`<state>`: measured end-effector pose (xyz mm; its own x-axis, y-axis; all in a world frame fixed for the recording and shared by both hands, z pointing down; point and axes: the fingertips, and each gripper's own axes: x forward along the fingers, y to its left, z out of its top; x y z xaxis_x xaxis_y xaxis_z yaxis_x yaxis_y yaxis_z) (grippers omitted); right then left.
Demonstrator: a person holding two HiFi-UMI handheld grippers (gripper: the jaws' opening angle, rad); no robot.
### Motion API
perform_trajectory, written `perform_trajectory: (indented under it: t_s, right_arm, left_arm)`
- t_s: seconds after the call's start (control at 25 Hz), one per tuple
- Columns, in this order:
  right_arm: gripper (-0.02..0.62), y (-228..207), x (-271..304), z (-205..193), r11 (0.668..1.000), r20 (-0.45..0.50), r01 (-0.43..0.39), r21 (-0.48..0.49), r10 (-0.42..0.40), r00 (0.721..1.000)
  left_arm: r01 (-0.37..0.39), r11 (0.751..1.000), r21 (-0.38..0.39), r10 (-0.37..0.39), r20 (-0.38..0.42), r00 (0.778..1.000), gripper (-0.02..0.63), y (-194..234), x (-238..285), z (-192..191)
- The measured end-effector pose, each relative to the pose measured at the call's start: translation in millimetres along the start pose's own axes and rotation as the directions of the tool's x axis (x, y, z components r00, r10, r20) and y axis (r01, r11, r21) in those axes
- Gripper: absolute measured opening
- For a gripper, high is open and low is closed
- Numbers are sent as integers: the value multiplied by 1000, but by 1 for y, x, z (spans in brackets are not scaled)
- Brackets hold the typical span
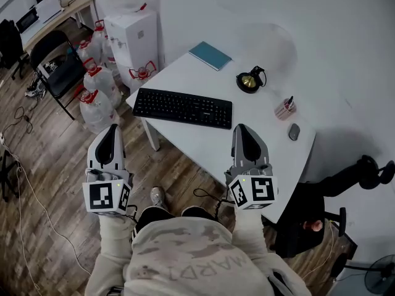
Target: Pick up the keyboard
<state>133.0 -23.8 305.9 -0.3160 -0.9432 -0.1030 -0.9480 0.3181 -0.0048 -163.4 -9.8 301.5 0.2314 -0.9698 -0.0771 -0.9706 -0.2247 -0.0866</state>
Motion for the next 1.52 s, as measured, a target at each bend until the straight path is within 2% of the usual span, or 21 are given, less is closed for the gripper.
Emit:
perform_trajectory:
  t_s: [0.32, 0.76, 1.12, 1.52]
  right_arm:
    - [11, 12, 57, -2, 999, 10, 50, 1, -50, 999]
    - [11, 30, 107, -13, 992, 3, 126, -2, -126, 992]
    - [11, 34, 119, -20, 978, 0, 209, -10, -209, 978]
    - [11, 12, 125, -35, 966, -57, 260, 1, -260, 964]
  left_arm:
    - [45, 999, 0, -45, 2, 999, 6, 44, 53, -6]
    - [108, 994, 5, -108, -11, 994, 6, 94, 107, -20]
    - [181, 983, 0, -181, -13, 983, 6, 112, 138, -31]
    - [234, 972, -22, -235, -53, 971, 6, 104, 168, -52]
